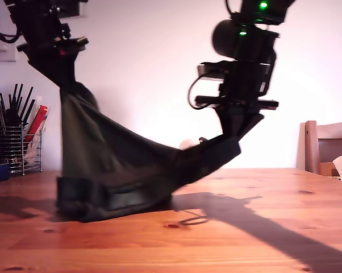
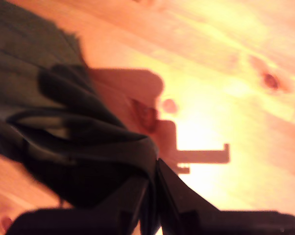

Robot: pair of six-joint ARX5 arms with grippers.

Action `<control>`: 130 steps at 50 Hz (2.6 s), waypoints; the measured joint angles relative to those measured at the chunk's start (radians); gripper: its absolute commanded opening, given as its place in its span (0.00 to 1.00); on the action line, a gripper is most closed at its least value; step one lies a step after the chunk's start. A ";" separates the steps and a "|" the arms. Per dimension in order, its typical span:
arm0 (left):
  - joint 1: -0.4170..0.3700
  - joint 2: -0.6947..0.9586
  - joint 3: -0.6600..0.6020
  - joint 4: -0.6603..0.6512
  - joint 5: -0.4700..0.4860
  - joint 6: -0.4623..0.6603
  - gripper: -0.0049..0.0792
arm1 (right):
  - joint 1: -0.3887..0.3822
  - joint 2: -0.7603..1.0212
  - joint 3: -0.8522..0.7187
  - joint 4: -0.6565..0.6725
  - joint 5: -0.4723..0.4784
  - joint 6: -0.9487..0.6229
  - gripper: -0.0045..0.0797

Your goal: Fold the underwear in front of you. After folding it, place it to the right side.

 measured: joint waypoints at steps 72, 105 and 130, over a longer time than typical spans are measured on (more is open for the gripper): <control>-0.013 0.317 -0.002 -0.090 0.419 0.390 0.53 | 0.002 -0.003 -0.190 0.054 -0.198 -0.107 0.04; -0.072 0.317 -0.002 -0.258 0.220 0.511 0.18 | 0.002 -0.003 -0.190 0.073 -0.253 -0.129 0.04; -0.159 0.317 -0.003 -0.562 0.245 0.288 0.03 | -0.012 -0.003 -0.190 0.078 -0.253 -0.129 0.04</control>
